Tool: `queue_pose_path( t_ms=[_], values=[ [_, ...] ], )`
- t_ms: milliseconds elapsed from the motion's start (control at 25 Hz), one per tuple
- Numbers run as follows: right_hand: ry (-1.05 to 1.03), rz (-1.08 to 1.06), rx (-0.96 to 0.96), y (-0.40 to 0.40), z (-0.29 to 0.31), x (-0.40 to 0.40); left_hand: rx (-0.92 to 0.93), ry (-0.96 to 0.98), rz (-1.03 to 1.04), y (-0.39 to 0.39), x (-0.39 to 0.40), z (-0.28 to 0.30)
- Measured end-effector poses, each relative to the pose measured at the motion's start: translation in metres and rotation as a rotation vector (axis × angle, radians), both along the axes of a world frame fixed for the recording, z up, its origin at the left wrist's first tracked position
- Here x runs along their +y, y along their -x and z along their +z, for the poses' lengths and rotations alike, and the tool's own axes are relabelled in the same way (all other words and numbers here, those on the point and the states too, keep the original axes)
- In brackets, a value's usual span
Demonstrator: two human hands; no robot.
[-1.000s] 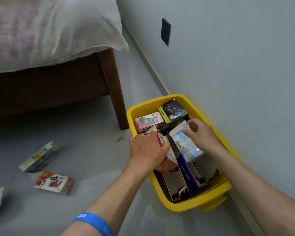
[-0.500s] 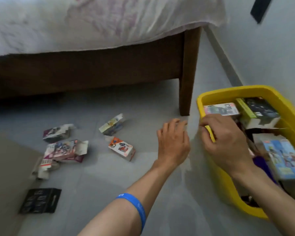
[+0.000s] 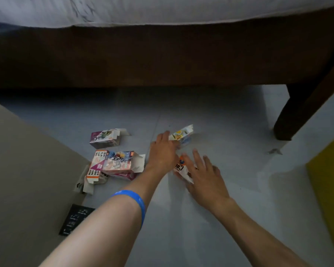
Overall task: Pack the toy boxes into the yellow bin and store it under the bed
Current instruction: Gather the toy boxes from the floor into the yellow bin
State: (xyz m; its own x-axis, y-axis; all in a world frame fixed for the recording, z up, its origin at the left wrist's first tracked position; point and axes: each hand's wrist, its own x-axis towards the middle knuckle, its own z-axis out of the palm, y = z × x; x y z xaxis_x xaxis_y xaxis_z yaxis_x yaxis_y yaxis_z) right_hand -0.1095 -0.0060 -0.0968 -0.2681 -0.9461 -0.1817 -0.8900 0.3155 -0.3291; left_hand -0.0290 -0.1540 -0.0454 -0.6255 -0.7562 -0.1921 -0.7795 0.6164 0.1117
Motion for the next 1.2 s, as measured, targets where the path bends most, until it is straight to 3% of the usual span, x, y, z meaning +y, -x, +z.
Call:
queue_pose_path(
  t_ms=[120, 200, 280, 400, 480, 560, 680, 760, 800, 920, 1040, 1120, 1200],
  values=[
    [-0.049, 0.014, 0.078, -0.014, -0.013, 0.013, -0.135, -0.195, 0.002, 0.005, -0.023, -0.019],
    [-0.055, -0.07, 0.054, -0.015, -0.009, 0.031, -0.007, -0.145, 0.135, 0.002, -0.021, -0.027],
    [-0.137, -0.173, -0.041, -0.003, 0.004, 0.048, 0.093, -0.057, 0.217, 0.0, -0.007, -0.027],
    [-0.103, -0.478, -0.424, 0.031, 0.044, 0.08, 0.192, -0.096, 0.276, 0.011, 0.02, -0.022],
    [0.064, -0.576, -0.622, 0.05, 0.085, 0.098, 0.549, -0.273, 0.406, 0.03, 0.038, -0.006],
    [0.315, -0.65, -0.68, 0.078, 0.128, 0.129, 0.88, -0.518, 0.453, 0.066, 0.067, 0.025],
    [0.728, -0.786, -0.614, 0.129, 0.192, 0.193, 1.051, -0.738, 0.185, 0.128, 0.125, 0.088],
    [0.858, -0.866, -0.501, 0.168, 0.222, 0.246, 1.024, -0.79, -0.002, 0.166, 0.169, 0.121],
    [0.827, -0.897, -0.437, 0.189, 0.232, 0.275, 0.969, -0.811, -0.037, 0.185, 0.196, 0.135],
    [0.371, -0.969, -0.274, 0.249, 0.229, 0.332, 0.733, -0.879, -0.084, 0.221, 0.272, 0.145],
    [0.005, -0.883, -0.165, 0.278, 0.2, 0.358, 0.407, -0.513, -0.378, 0.236, 0.326, 0.129],
    [-0.048, -0.822, -0.149, 0.282, 0.179, 0.365, 0.322, -0.265, -0.574, 0.237, 0.339, 0.116],
    [-0.054, -0.817, -0.19, 0.278, 0.165, 0.366, 0.209, -0.171, -0.764, 0.235, 0.341, 0.103]
  ],
)
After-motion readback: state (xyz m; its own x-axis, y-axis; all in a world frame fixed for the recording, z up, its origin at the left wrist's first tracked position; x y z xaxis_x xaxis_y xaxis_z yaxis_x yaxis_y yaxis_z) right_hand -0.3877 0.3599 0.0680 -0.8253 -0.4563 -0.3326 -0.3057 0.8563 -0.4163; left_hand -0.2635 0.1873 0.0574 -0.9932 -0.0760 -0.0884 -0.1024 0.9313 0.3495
